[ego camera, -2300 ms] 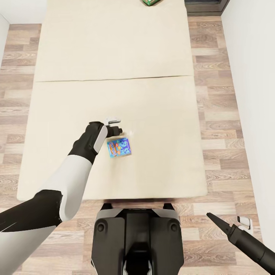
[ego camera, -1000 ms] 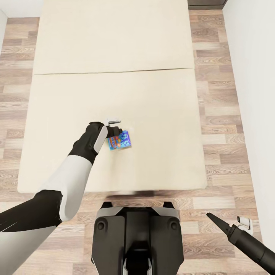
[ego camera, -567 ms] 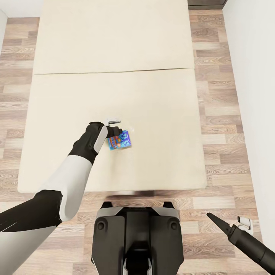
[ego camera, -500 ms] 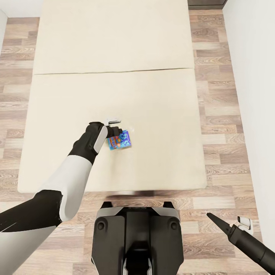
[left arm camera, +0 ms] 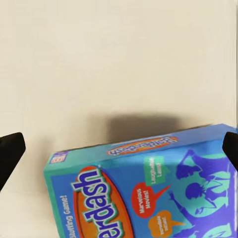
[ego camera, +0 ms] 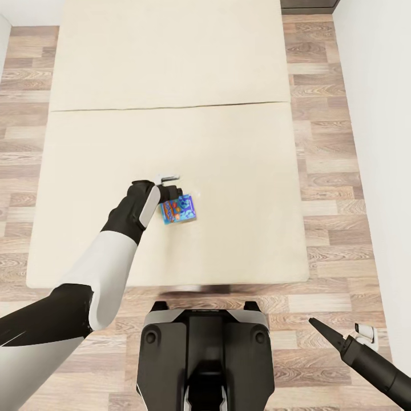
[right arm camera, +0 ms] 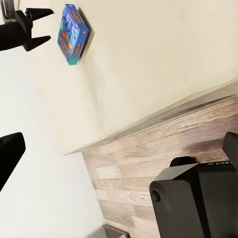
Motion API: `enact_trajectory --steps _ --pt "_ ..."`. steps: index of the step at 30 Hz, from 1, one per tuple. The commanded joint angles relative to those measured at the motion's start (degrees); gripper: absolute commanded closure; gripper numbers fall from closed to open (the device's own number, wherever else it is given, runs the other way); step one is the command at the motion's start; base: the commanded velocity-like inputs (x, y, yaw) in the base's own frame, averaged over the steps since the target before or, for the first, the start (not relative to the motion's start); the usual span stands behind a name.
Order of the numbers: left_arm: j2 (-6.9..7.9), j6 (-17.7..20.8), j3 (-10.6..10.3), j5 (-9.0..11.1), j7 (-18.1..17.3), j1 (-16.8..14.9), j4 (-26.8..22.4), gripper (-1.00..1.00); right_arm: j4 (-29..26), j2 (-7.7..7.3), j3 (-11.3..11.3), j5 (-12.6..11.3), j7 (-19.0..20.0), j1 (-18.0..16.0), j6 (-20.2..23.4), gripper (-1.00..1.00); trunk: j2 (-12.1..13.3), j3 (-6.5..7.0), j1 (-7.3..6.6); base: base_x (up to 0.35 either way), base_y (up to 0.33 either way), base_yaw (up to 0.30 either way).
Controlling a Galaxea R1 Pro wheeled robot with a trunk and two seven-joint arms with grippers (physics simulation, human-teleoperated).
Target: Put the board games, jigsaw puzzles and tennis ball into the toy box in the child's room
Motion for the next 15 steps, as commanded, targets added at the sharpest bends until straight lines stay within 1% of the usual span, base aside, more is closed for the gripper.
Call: enact_trajectory --steps 1,4,15 --pt "-0.03 -0.05 0.11 0.62 0.43 -0.03 -0.17 -1.0 -0.01 0.0 -0.04 -0.12 0.13 -0.02 0.51 -1.0 -0.09 -0.06 0.03 0.0 0.0 0.0" --pt "-0.03 -0.75 0.14 0.63 0.46 -0.06 -0.52 -1.0 -0.01 0.0 -0.04 -0.1 0.13 -0.02 0.5 -1.0 -0.09 -0.06 0.03 0.0 0.0 0.0" --pt "-0.03 -1.17 0.16 0.64 0.44 -0.12 -1.02 -1.0 -0.01 0.0 -0.04 -0.08 0.13 -0.02 0.47 -1.0 -0.09 -0.06 0.03 0.0 0.0 0.0"
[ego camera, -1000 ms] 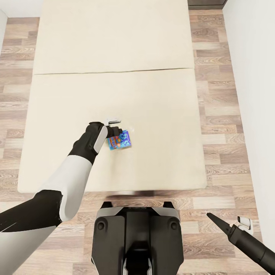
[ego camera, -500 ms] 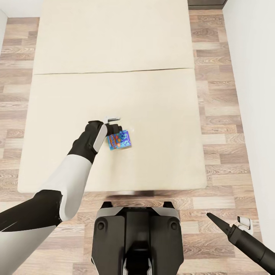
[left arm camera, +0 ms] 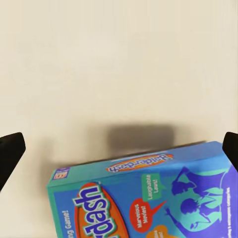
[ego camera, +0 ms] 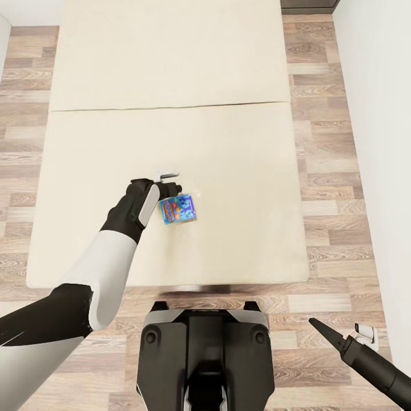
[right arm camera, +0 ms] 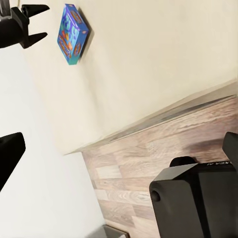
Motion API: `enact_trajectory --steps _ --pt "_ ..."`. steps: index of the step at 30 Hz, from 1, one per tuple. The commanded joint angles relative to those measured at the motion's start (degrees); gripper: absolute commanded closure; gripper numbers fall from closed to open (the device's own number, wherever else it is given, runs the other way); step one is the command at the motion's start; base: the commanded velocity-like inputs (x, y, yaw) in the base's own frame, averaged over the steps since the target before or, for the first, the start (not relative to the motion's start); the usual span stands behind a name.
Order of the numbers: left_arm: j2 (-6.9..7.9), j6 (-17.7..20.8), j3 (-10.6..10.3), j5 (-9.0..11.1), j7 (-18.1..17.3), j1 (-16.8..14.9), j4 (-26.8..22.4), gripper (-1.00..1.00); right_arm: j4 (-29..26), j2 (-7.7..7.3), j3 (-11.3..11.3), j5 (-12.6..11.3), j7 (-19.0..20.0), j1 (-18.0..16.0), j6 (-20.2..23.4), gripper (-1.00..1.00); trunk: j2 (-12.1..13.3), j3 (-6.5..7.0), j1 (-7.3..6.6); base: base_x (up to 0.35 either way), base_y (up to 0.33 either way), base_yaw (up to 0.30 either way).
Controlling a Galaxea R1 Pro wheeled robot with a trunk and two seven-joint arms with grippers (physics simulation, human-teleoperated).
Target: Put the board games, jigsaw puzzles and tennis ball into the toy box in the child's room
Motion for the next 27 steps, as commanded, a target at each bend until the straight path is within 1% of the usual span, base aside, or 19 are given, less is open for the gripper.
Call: enact_trajectory --steps 1,9,17,27 --pt "-0.04 0.21 0.1 0.61 0.41 -0.02 -0.1 -1.0 -0.01 -0.01 -0.04 -0.12 0.13 -0.02 0.52 -1.0 -0.09 -0.06 0.03 0.0 0.0 0.0" --pt "-0.04 0.04 0.1 0.61 0.44 -0.06 -0.76 -1.0 -0.01 -0.03 -0.1 -0.14 0.13 -0.02 0.52 -1.0 -0.09 -0.12 0.03 0.0 0.0 0.0" --pt "-0.04 -1.29 0.1 0.61 0.6 -0.13 -1.31 -1.0 -0.01 -0.02 -0.11 -0.15 0.13 -0.02 0.52 -1.0 -0.09 -0.34 0.03 0.0 0.0 0.0" --pt "-0.04 -1.97 0.07 0.61 0.96 -0.15 -1.4 -1.0 -0.01 -0.09 -0.12 -0.14 0.2 -0.02 0.51 -1.0 -0.09 -0.9 0.03 0.0 0.0 0.0"
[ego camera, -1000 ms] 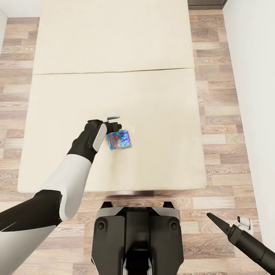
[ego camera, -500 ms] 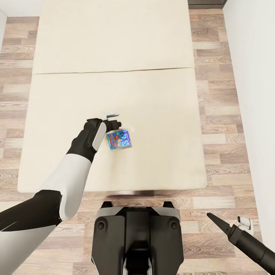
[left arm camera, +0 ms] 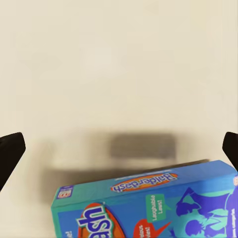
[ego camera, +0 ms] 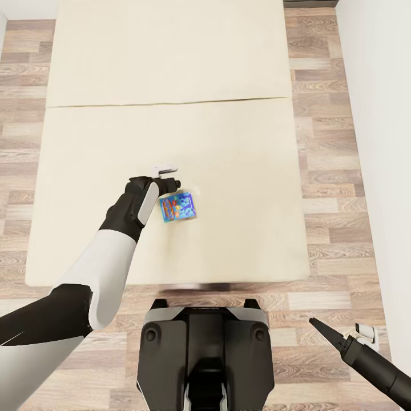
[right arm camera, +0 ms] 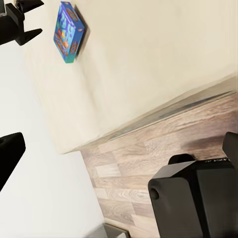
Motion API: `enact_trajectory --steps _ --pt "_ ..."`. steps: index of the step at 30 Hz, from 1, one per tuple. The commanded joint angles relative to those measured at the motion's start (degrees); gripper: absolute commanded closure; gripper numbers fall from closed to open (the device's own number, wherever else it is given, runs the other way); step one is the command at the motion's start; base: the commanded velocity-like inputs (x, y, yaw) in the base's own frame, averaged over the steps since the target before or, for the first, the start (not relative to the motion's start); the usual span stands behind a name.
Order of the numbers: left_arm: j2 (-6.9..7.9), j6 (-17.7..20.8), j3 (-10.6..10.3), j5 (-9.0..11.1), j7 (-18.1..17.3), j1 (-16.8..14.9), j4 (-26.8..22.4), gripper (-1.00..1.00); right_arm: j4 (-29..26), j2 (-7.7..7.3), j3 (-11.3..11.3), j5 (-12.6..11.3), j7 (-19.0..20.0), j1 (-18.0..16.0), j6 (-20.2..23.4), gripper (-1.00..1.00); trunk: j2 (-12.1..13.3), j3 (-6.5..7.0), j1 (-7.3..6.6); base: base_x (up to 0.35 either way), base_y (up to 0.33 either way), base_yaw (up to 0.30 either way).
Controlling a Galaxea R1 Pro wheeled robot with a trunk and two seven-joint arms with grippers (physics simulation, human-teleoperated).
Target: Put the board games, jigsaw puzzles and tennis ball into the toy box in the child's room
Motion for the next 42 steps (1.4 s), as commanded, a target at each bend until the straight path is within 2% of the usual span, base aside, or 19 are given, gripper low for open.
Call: enact_trajectory --steps 1,19,35,37,42 --pt "-0.04 0.13 0.07 0.61 0.52 -0.02 -0.06 -1.0 -0.01 -0.01 -0.04 -0.12 0.14 -0.02 0.52 -1.0 -0.09 -0.14 0.03 0.0 0.0 0.0" --pt "-0.04 -0.19 -0.03 0.53 1.11 -0.02 -0.07 -1.0 -0.01 -0.05 -0.11 -0.13 0.11 -0.02 0.52 -1.0 -0.09 -1.72 0.03 0.0 0.0 0.0" --pt "-0.04 -0.13 -0.05 0.52 1.12 -0.02 -0.07 -1.0 -0.01 -0.05 -0.13 0.21 0.09 -0.02 0.44 -1.0 -0.09 -1.91 0.03 -0.064 -0.058 0.0" --pt "-0.04 -0.78 -0.21 0.26 1.77 -0.67 -0.73 -1.0 0.65 -0.67 -0.79 -0.08 -0.11 -0.1 -0.22 -1.0 -0.09 -1.91 0.03 0.0 0.0 0.0" --pt "-0.04 -2.37 -0.18 0.26 2.43 -2.3 -1.83 -1.0 1.51 -0.11 -1.91 0.03 -0.15 -0.1 -1.23 -1.0 -0.09 -1.91 0.03 0.0 0.0 0.0"
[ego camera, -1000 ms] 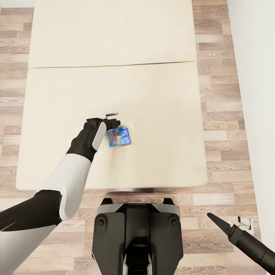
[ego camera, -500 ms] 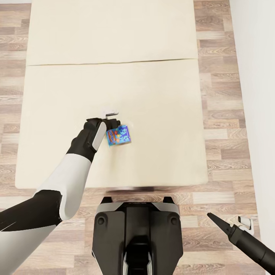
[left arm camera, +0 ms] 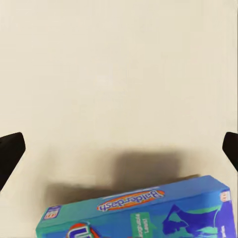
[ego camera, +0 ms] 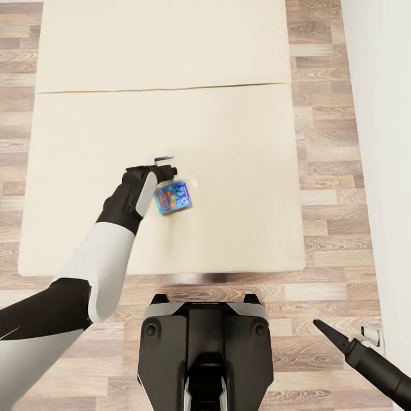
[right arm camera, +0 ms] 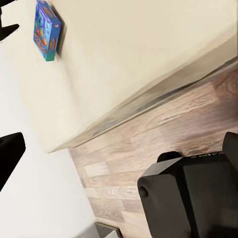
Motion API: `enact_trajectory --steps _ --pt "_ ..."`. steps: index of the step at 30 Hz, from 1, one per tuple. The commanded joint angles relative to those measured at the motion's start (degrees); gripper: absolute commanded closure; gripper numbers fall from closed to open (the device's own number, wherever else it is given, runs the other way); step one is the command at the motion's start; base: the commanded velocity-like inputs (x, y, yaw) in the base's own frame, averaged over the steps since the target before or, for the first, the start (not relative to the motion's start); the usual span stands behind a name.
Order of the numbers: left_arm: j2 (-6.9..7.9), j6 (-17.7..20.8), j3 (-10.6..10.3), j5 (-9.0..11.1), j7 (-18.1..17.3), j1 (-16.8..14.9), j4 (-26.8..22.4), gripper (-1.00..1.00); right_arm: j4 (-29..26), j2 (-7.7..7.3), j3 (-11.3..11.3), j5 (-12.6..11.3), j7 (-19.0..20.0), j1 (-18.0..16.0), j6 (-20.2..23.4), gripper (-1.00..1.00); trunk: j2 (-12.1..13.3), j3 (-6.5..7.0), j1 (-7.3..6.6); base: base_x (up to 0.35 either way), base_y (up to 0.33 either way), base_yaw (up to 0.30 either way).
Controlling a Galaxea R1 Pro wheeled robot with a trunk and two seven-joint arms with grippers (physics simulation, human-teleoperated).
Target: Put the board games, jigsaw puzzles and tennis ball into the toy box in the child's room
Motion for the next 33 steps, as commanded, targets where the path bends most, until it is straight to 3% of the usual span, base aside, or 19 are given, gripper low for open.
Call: enact_trajectory --steps 1,10,33 --pt "-0.03 0.49 0.08 0.61 0.16 -0.27 -0.27 -1.0 -0.05 -0.05 -0.1 -0.11 0.13 -0.02 0.49 -1.0 -0.08 -0.06 0.04 0.0 0.0 0.0" --pt "-0.03 1.87 0.11 0.61 -0.61 -1.1 -1.54 -1.0 0.59 -0.77 -0.83 -0.1 0.16 -0.02 -0.6 -1.0 -0.08 -0.06 0.04 0.0 0.0 0.0" --pt "-0.03 1.66 0.26 0.61 -0.63 -1.26 -0.91 -1.0 0.67 -0.78 -0.75 -0.17 0.04 -0.02 -0.44 -1.0 -0.08 -0.39 0.04 0.0 0.0 0.0"
